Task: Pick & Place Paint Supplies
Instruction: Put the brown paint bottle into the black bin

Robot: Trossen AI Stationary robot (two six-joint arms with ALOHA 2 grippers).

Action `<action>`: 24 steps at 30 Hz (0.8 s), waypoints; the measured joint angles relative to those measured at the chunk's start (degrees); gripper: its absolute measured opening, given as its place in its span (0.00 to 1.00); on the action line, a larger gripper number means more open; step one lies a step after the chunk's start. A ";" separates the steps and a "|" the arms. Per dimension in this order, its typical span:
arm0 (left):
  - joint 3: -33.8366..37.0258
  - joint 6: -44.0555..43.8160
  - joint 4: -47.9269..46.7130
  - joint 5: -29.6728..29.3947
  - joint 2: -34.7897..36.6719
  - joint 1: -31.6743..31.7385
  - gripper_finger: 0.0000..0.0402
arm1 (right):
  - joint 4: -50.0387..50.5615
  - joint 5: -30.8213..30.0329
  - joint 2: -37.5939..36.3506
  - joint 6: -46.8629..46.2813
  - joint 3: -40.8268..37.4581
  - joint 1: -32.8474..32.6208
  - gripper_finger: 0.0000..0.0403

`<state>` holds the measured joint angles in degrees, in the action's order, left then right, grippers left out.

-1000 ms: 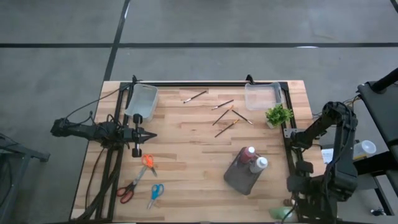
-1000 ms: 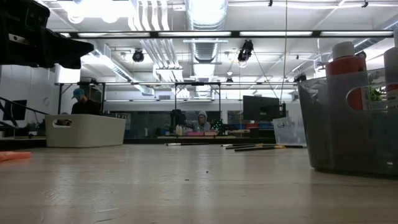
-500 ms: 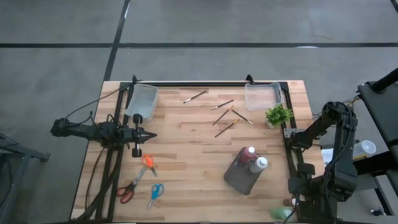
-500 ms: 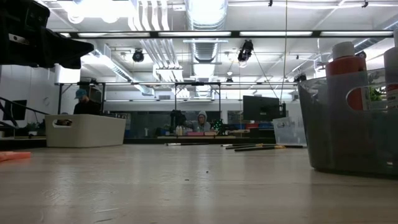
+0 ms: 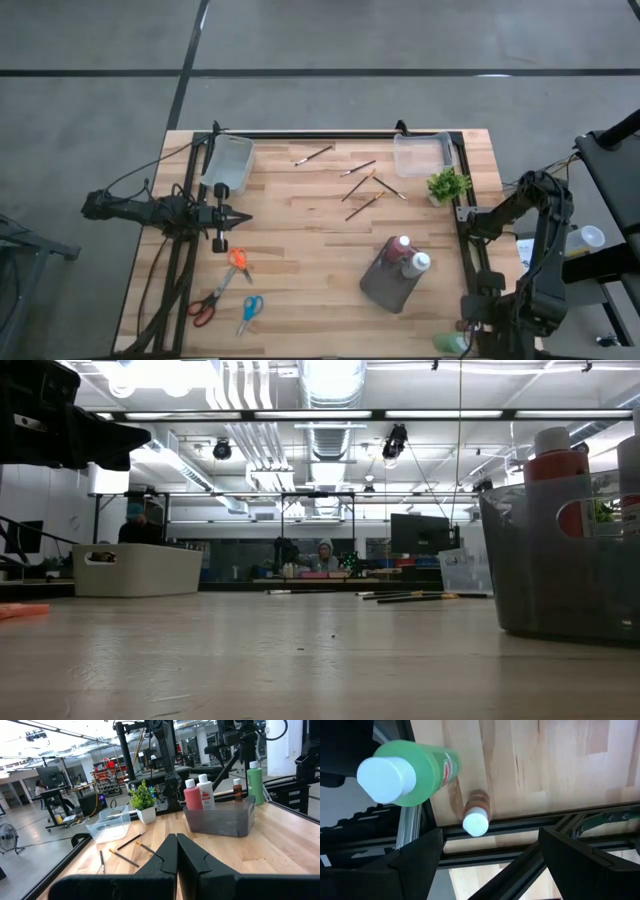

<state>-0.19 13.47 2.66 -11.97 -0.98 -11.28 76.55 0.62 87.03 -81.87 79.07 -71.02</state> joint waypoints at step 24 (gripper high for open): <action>0.00 0.00 0.00 0.00 -0.01 0.01 0.00 | -1.78 -1.85 4.32 -1.56 -0.37 -3.36 0.81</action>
<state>-0.19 13.47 2.66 -11.97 -0.99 -11.27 74.77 -1.23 91.35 -83.43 78.70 -74.39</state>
